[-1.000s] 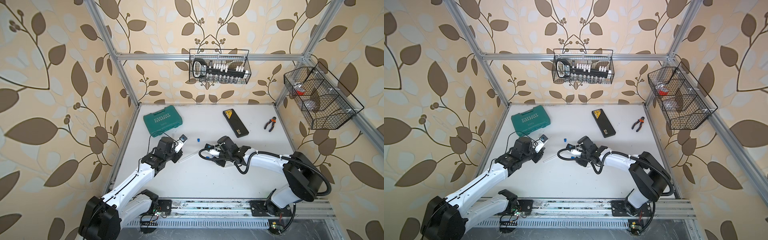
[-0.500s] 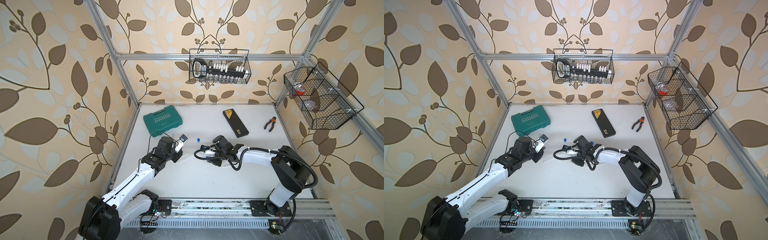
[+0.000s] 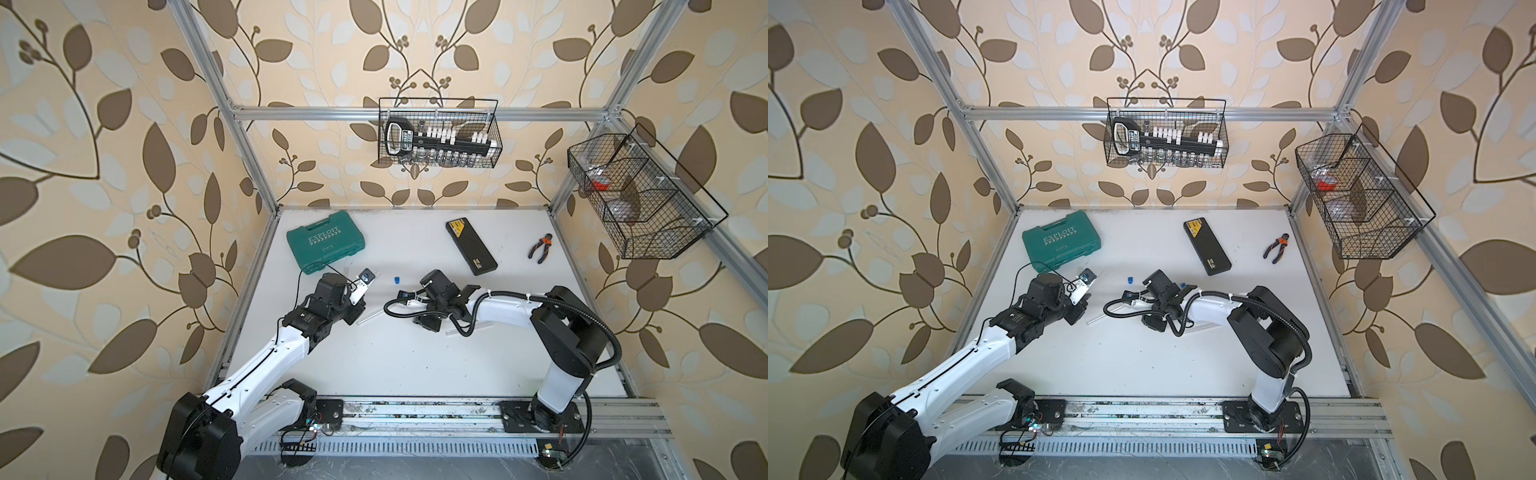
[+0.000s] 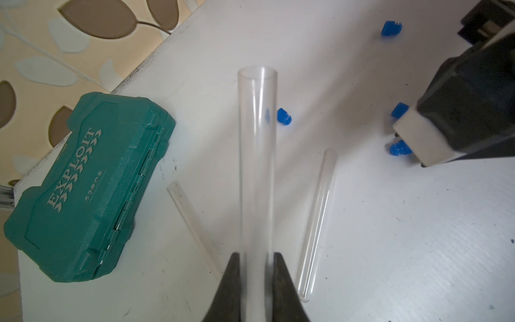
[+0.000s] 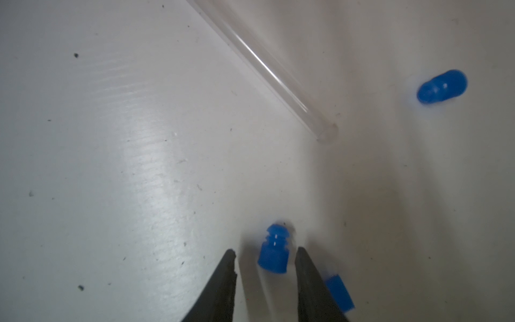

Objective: Insert stoppers into test tubes
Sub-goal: Pick up the stopper from the center of the board.

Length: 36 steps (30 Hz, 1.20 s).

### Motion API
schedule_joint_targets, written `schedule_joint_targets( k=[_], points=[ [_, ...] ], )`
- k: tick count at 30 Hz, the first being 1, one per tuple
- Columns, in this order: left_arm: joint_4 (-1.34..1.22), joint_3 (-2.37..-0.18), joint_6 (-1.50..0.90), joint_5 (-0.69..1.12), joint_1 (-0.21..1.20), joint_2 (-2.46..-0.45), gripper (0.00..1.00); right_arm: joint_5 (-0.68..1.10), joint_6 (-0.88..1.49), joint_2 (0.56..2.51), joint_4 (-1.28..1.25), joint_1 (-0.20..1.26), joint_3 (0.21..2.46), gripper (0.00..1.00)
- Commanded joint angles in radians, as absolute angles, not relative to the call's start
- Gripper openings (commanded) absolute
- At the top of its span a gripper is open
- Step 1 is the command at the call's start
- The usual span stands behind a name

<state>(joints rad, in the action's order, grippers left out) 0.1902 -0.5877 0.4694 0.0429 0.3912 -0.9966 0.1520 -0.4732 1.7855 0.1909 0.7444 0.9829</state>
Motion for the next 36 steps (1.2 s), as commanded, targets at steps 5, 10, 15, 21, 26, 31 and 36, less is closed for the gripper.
schedule_joint_targets(
  k=[5, 10, 15, 21, 26, 31, 36],
  points=[
    [0.162, -0.585, 0.485, 0.040, 0.382, -0.976, 0.00, 0.137, -0.496, 1.831, 0.251, 0.749, 1.036, 0.31],
    [0.161, -0.584, 0.486, 0.040, 0.382, -0.974, 0.00, 0.129, -0.496, 1.840, 0.261, 0.749, 1.043, 0.29],
    [0.161, -0.582, 0.490, 0.041, 0.382, -0.973, 0.00, 0.129, -0.494, 1.847, 0.265, 0.750, 1.049, 0.26],
    [0.161, -0.581, 0.494, 0.040, 0.382, -0.973, 0.00, 0.125, -0.492, 1.855, 0.269, 0.750, 1.058, 0.23],
    [0.161, -0.581, 0.495, 0.042, 0.382, -0.973, 0.00, 0.123, -0.497, 1.864, 0.276, 0.749, 1.065, 0.21],
    [0.161, -0.580, 0.497, 0.041, 0.382, -0.973, 0.00, 0.121, -0.504, 1.869, 0.285, 0.749, 1.067, 0.18],
    [0.161, -0.580, 0.498, 0.041, 0.382, -0.973, 0.00, 0.125, -0.508, 1.869, 0.288, 0.749, 1.067, 0.15]
  ],
)
